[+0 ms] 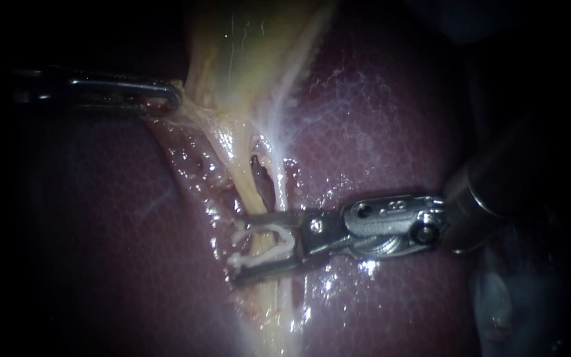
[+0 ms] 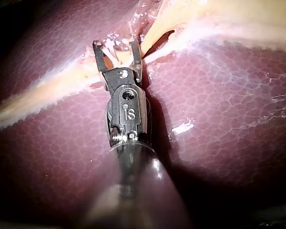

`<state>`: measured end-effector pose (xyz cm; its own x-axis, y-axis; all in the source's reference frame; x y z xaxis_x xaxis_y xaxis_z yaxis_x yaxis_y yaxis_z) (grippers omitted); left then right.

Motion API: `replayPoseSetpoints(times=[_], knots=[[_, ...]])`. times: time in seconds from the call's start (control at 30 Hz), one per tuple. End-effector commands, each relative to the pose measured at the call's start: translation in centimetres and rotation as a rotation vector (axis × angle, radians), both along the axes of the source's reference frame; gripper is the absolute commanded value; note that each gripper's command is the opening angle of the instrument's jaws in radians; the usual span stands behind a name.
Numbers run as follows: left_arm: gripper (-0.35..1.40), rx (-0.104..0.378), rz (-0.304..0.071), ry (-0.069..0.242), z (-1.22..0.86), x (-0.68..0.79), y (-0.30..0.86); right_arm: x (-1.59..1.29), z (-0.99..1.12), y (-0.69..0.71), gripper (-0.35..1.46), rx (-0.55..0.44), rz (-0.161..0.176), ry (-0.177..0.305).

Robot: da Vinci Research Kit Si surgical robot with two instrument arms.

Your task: Clipping second clip left tube

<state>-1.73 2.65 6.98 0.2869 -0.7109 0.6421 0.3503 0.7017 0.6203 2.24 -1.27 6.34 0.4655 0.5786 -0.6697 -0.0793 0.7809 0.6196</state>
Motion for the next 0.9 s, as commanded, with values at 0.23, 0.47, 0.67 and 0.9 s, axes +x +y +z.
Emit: replayPoseSetpoints(times=[0.23,0.47,0.67,0.9], knots=[[-0.35,-0.006,0.002,0.001,0.02,0.01,0.01,-0.07,-0.42,0.09,0.48,0.019,0.018,0.043],[-0.35,-0.006,0.002,0.001,0.02,0.01,0.02,-0.27,-0.88,0.22,0.48,0.046,0.015,0.065],[-0.35,-0.006,0.002,0.001,0.02,0.02,0.02,-0.44,-0.84,0.27,0.48,0.050,0.012,0.066],[-0.35,-0.006,0.002,0.001,0.02,0.02,0.02,-0.44,-0.55,0.19,0.47,0.113,0.000,0.102]])
